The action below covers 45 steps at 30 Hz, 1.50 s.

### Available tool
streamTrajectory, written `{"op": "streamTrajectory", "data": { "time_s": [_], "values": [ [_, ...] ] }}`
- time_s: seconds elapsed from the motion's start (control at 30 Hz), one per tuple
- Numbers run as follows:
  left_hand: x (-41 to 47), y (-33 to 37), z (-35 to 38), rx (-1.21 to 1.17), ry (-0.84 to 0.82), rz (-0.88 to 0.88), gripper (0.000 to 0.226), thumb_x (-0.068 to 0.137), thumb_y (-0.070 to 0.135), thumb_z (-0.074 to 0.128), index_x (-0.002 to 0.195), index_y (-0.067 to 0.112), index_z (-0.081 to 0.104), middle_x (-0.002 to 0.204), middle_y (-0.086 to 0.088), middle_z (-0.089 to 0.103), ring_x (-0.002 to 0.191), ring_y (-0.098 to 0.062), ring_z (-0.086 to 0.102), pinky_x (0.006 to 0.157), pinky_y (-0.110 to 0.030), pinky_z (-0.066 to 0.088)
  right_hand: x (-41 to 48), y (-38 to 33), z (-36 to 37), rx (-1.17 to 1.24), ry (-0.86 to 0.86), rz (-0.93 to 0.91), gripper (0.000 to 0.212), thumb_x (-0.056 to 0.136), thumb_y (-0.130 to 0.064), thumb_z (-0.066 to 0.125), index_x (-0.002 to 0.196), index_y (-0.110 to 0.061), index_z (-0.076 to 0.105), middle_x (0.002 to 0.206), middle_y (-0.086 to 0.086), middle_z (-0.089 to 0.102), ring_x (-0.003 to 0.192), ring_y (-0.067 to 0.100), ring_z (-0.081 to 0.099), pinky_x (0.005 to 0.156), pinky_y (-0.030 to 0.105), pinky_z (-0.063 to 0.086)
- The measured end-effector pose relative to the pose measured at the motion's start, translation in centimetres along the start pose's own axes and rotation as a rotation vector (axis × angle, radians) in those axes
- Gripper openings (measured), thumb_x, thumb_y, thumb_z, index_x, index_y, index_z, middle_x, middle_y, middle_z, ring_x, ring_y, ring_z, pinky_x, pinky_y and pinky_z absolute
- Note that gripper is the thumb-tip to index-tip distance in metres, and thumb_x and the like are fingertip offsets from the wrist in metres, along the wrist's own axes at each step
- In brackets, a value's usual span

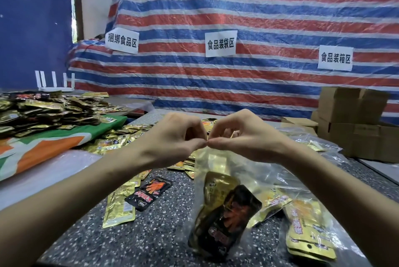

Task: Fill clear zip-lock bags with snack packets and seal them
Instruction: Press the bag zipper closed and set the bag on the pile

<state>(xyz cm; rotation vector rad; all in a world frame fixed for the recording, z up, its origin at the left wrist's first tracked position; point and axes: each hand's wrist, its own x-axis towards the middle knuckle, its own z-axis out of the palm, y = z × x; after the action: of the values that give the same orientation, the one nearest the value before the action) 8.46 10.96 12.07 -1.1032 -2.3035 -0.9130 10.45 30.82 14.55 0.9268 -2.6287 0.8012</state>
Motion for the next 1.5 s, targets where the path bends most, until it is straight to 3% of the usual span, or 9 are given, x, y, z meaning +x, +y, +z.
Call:
{"op": "streamTrajectory", "data": {
  "time_s": [0.2, 0.33, 0.63, 0.77, 0.93, 1.03, 1.2, 1.33, 1.5],
  "values": [
    [0.2, 0.0, 0.0, -0.071, -0.074, -0.034, 0.010, 0.088, 0.012, 0.070, 0.080, 0.017, 0.071, 0.069, 0.002, 0.067, 0.058, -0.001, 0.053, 0.054, -0.018, 0.042, 0.0, -0.3, 0.4, -0.162, -0.016, 0.029, 0.008, 0.095, -0.021, 0.065, 0.091, -0.016, 0.070, 0.083, -0.001, 0.067, 0.079, 0.019, 0.060, 0.076, 0.047, 0.051],
    [-0.1, -0.1, 0.5, -0.155, -0.013, -0.037, 0.012, 0.087, 0.003, 0.069, 0.078, 0.011, 0.070, 0.061, 0.001, 0.060, 0.055, -0.001, 0.048, 0.050, -0.017, 0.036, -0.3, -0.4, 1.1, -0.209, 0.060, 0.005, 0.005, 0.094, -0.020, 0.065, 0.089, -0.019, 0.067, 0.083, -0.001, 0.065, 0.080, 0.020, 0.058, 0.077, 0.050, 0.049],
    [-0.5, 0.0, 1.3, -0.136, 0.011, -0.039, 0.016, 0.089, 0.008, 0.067, 0.075, 0.013, 0.065, 0.066, 0.001, 0.061, 0.057, -0.005, 0.050, 0.053, -0.022, 0.040, -1.3, 0.1, 0.8, -0.030, 0.087, -0.010, 0.004, 0.089, -0.013, 0.071, 0.085, -0.013, 0.073, 0.082, 0.009, 0.069, 0.079, 0.028, 0.061, 0.072, 0.045, 0.048],
    [-0.4, -0.4, 1.4, -0.117, -0.110, 0.000, 0.020, 0.094, 0.020, 0.063, 0.079, 0.008, 0.065, 0.066, 0.002, 0.058, 0.060, -0.008, 0.051, 0.055, -0.023, 0.040, -1.6, 0.5, 0.8, 0.017, 0.114, -0.038, 0.010, 0.087, -0.020, 0.076, 0.083, -0.010, 0.074, 0.077, 0.007, 0.069, 0.073, 0.024, 0.060, 0.063, 0.034, 0.046],
    [-0.4, -0.6, 1.5, -0.152, -0.080, 0.012, 0.019, 0.094, 0.022, 0.065, 0.077, 0.014, 0.070, 0.069, 0.003, 0.065, 0.065, -0.009, 0.058, 0.057, -0.019, 0.042, -2.3, 1.4, 0.2, 0.078, 0.096, -0.026, 0.015, 0.085, -0.023, 0.077, 0.086, -0.008, 0.077, 0.077, 0.008, 0.070, 0.066, 0.017, 0.056, 0.058, 0.018, 0.040],
    [-0.1, -0.5, 1.7, -0.185, -0.049, 0.006, 0.024, 0.088, 0.030, 0.063, 0.072, 0.015, 0.071, 0.068, -0.001, 0.067, 0.067, -0.018, 0.059, 0.058, -0.025, 0.042, -3.0, 2.1, -0.4, 0.078, 0.099, 0.005, 0.012, 0.085, -0.024, 0.077, 0.084, -0.012, 0.077, 0.078, 0.005, 0.069, 0.066, 0.015, 0.056, 0.057, 0.018, 0.042],
    [-0.4, -1.3, 1.3, -0.311, 0.012, -0.034, 0.019, 0.083, 0.031, 0.065, 0.073, 0.020, 0.076, 0.071, 0.002, 0.072, 0.067, -0.008, 0.062, 0.062, -0.021, 0.046, -4.8, 4.0, -1.7, 0.081, 0.104, 0.110, 0.008, 0.085, -0.026, 0.076, 0.081, -0.019, 0.076, 0.077, -0.006, 0.070, 0.069, 0.004, 0.059, 0.062, 0.016, 0.046],
    [-0.8, -2.2, 1.6, -0.363, 0.052, -0.075, 0.018, 0.081, 0.031, 0.066, 0.072, 0.020, 0.077, 0.075, -0.004, 0.074, 0.074, -0.028, 0.066, 0.065, -0.033, 0.051, -6.6, 5.7, -1.7, 0.127, 0.050, 0.183, 0.004, 0.087, -0.019, 0.073, 0.083, -0.019, 0.073, 0.081, -0.012, 0.072, 0.076, 0.001, 0.065, 0.072, 0.014, 0.050],
    [-0.8, -2.1, 1.5, -0.331, 0.022, -0.059, 0.021, 0.089, 0.032, 0.069, 0.073, 0.021, 0.076, 0.075, -0.004, 0.073, 0.067, -0.018, 0.065, 0.059, -0.019, 0.049, -8.6, 7.6, -1.8, 0.211, 0.129, 0.209, 0.020, 0.082, -0.029, 0.070, 0.089, -0.011, 0.073, 0.086, 0.002, 0.073, 0.075, 0.015, 0.068, 0.071, 0.023, 0.056]
  ]
}}
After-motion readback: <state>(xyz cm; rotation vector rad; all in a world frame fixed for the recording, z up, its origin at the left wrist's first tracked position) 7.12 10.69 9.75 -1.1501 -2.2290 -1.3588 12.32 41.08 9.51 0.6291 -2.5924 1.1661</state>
